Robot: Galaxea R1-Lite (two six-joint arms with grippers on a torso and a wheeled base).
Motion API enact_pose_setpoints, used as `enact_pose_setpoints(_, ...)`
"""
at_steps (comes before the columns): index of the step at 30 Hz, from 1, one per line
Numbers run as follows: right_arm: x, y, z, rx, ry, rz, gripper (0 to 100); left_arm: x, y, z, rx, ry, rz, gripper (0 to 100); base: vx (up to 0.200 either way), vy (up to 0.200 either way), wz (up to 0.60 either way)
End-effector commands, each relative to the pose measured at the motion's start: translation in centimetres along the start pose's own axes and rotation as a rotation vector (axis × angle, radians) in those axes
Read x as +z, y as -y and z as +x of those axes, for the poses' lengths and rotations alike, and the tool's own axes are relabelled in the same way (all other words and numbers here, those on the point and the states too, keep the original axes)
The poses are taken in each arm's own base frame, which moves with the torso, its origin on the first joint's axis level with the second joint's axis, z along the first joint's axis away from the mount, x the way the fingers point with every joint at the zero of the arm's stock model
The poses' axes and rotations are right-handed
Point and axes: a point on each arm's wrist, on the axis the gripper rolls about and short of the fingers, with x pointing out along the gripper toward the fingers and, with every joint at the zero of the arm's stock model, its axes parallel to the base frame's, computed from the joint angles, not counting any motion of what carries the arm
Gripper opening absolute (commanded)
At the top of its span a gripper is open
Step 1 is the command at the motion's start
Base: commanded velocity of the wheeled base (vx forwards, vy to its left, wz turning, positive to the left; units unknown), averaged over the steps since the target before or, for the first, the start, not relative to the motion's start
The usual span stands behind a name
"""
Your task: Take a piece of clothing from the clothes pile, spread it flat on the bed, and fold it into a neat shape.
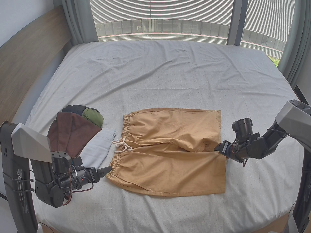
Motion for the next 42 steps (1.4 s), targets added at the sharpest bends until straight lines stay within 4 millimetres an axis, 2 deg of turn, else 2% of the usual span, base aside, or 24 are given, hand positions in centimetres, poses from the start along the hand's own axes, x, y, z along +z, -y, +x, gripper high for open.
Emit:
enact_pose_setpoints(1, 1.8, 1.2, -1.4, -0.005, 0.05, 0.014, 100, -0.2, -0.2, -0.2, 0.006, -0.01, -0.009, 100, 0.0, 0.0, 0.0)
enact_pose_setpoints(5, 2.4, 1.1, -2.4, 0.008, 0.075, 0.019, 100, -0.2, -0.4, -0.4, 0.013, -0.011, -0.014, 100, 0.0, 0.0, 0.0)
enact_pose_setpoints(9, 3.0, 0.3, -5.3, 0.056, 0.117, 0.013, 100, -0.5, -0.7, -0.8, -0.003, -0.031, -0.025, 100, 0.0, 0.0, 0.0)
enact_pose_setpoints(12, 2.5, 0.0, -6.5, 0.074, 0.115, -0.002, 100, -0.5, -0.9, -1.0, 0.005, -0.035, -0.034, 100, 0.0, 0.0, 0.0)
enact_pose_setpoints(14, 1.0, -0.5, -7.3, 0.084, 0.088, -0.029, 100, -0.9, -1.1, -0.9, 0.01, -0.05, -0.042, 100, 0.0, 0.0, 0.0)
enact_pose_setpoints(18, -0.4, -1.2, -8.0, 0.102, 0.065, -0.059, 100, -1.1, -1.3, -0.7, 0.013, -0.055, -0.042, 100, 0.0, 0.0, 0.0)
enact_pose_setpoints(24, -0.6, -1.8, -8.2, 0.133, 0.089, -0.068, 100, -0.9, -0.4, 0.5, -0.029, -0.044, -0.026, 100, 0.0, 0.0, 0.0)
enact_pose_setpoints(29, -0.8, -1.4, -8.6, 0.128, 0.087, -0.065, 100, -1.3, -0.1, 1.7, -0.044, -0.052, -0.03, 100, 0.0, 0.0, 0.0)
enact_pose_setpoints(42, -1.3, -0.7, -9.0, 0.113, 0.073, -0.064, 100, -2.1, -0.8, 3.0, -0.041, -0.067, -0.035, 100, 0.0, 0.0, 0.0)
